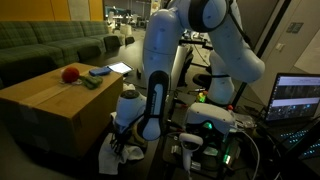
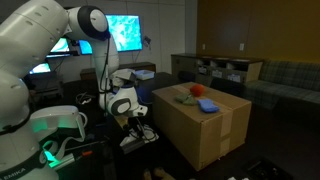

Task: Swap the things on the box with the things on the table

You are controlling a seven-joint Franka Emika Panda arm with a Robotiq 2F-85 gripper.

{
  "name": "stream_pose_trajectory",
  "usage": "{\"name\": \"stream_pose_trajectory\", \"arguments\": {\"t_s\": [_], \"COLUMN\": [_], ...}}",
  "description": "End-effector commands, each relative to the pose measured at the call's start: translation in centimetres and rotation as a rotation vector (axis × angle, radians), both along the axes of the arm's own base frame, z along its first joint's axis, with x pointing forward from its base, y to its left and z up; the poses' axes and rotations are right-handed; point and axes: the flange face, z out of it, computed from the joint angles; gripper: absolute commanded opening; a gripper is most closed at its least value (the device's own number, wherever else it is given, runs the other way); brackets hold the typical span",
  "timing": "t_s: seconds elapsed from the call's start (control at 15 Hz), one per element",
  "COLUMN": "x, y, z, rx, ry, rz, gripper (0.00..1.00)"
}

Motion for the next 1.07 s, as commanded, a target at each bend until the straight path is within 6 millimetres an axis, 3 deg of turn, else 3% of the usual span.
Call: {"name": "stream_pose_trajectory", "arguments": {"t_s": [0.0, 0.2, 0.6, 1.0], "x": [-1.5, -2.5, -5.0, -4.1], "y": [-0.2, -0.2, 1.0, 2.1], "z": [1.8, 4.4, 12.6, 21.0], "rx": [-0.015, -0.015, 0.013, 0.037], "ry": [0.047, 0.079, 0.023, -0.059], "rz": [0.020, 0.040, 0.073, 0.067], "gripper": [0.03, 0.03, 0.03, 0.03]}}
